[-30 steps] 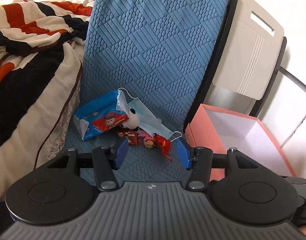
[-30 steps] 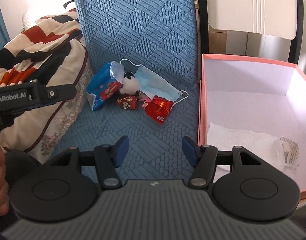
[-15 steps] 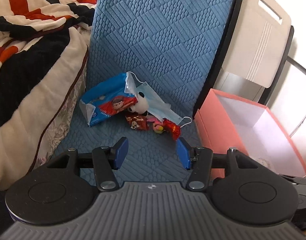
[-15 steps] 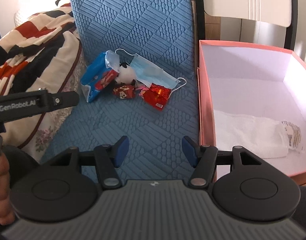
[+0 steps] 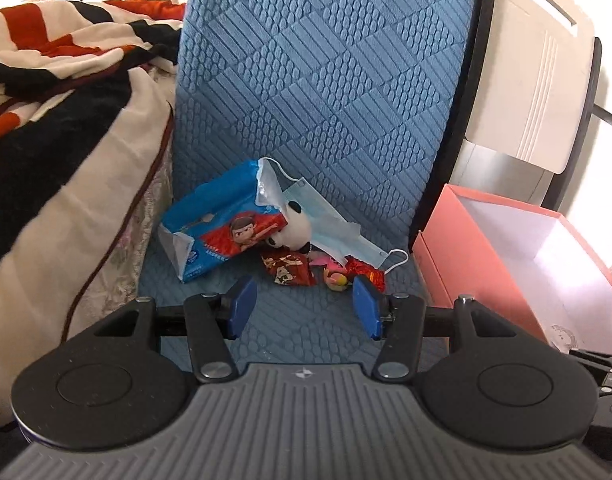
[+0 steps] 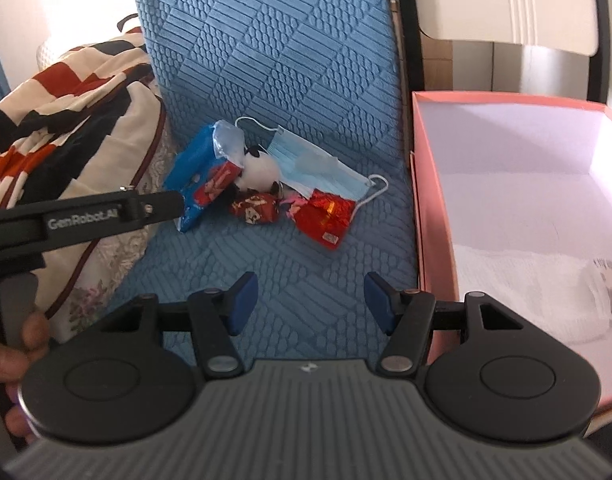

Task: Organize soft objects
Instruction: 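Lower the right tool onto the red candy packet while the left tool approaches the blue wipes pack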

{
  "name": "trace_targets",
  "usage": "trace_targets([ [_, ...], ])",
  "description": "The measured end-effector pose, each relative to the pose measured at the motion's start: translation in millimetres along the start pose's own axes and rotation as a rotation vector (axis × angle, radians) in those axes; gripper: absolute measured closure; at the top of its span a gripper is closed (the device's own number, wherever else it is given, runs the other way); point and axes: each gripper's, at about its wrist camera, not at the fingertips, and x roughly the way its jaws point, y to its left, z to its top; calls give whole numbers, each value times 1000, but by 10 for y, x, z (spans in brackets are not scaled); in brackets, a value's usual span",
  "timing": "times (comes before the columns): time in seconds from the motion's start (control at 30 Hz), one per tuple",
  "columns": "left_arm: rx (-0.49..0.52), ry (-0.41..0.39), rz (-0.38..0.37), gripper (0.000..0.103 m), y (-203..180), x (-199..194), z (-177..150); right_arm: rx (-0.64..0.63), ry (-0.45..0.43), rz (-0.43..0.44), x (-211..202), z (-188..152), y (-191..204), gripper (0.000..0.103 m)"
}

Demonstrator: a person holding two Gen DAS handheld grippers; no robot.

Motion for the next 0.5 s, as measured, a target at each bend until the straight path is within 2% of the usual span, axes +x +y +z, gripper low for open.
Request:
trace_targets([
  [0.17,-28,32,-50,43,53,194,37,-33,-18,-3,125,109,47,42],
  [0.5,-85,54,-44,43,215,531,201,-123,-54,-4,370,320,223,42],
])
